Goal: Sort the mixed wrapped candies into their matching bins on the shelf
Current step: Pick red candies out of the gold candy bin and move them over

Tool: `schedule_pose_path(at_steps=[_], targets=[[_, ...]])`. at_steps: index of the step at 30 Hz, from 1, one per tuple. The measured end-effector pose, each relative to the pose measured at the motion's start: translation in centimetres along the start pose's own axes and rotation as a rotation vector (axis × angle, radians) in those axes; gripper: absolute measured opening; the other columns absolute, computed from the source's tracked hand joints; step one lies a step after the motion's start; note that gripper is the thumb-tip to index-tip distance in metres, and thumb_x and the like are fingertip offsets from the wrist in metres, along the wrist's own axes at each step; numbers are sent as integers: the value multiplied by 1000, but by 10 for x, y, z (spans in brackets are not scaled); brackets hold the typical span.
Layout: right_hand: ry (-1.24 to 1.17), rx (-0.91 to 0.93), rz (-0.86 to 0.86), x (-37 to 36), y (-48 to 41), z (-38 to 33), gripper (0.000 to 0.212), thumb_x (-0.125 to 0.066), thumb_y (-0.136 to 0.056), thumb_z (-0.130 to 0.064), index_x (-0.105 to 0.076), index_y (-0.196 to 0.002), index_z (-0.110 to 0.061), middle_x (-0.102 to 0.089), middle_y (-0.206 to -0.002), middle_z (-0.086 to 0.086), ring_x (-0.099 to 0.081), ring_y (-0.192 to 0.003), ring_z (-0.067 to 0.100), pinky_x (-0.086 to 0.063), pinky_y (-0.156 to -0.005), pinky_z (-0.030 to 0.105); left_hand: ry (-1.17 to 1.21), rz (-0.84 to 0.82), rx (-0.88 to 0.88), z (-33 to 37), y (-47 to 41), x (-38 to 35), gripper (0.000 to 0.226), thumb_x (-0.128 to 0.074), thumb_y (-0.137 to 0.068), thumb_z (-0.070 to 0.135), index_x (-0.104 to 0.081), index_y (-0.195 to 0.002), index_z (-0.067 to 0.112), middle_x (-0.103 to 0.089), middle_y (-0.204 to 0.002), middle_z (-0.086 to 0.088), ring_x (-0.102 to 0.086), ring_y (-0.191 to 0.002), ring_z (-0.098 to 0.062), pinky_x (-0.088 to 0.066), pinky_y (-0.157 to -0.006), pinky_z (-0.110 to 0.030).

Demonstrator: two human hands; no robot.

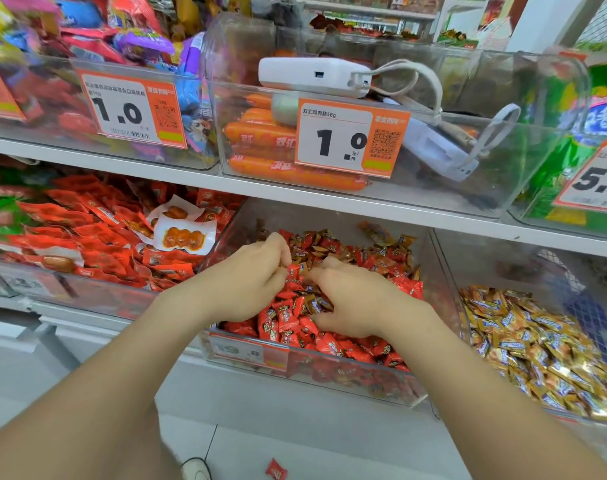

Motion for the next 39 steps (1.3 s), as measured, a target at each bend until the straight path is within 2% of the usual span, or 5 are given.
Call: schedule_pose_path(at_steps=[5, 9, 13, 20, 39], targets=[[1, -18, 86, 1, 1, 2, 23, -55, -101, -28, -58, -120, -15, -52, -111, 1, -62, -104, 30, -49, -72, 40, 3, 32, -36, 2, -10, 0, 42, -45, -101, -4, -66, -109, 32, -54, -112, 9, -64, -95, -2, -56, -79, -26], [-232, -29, 139, 5, 7, 18, 22, -55, -99, -21, -65, -119, -19, -64, -104, -1, -65, -98, 17, -53, -81, 33, -37, 1, -97, 1, -17, -7, 8, -67, -101, 29, -72, -95, 29, -64, -100, 12, -60, -95, -2, -52, -88, -28], [-485, -122, 254, 20, 21, 32, 12, -57, -102, -23, -68, -105, -25, -67, -79, -9, -57, -58, 1, -44, -56, 26, -42, 28, -97, 4, -28, -17, 43, -60, -100, 57, -66, -71, 25, -68, -72, 5, -64, -73, -7, -54, -71, -34], [-575, -367, 431, 31, 39, 41, 43, -54, -100, -38, -44, -64, -15, -47, -56, 0, -42, -51, 16, -31, -49, 30, -278, -103, -94, 6, -40, -32, 27, -71, -98, 39, -71, -124, 34, -63, -125, 5, -63, -111, -20, -54, -88, -37], [-286, -235, 280, 16, 31, 44, 30, -57, -102, -53, -82, -99, -36, -66, -66, -8, -63, -65, 16, -57, -65, 35, -221, 166, 11, 24, -44, -36, 56, -45, -100, 62, -51, -65, 18, -57, -62, 1, -59, -60, -22, -44, -56, -32]])
Point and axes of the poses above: each hand's wrist, its own y-axis away from the middle knuckle, its own x-axis out of the back of the hand, z = x × y, the point moved 2 cm from there along -y, towards the middle knuckle
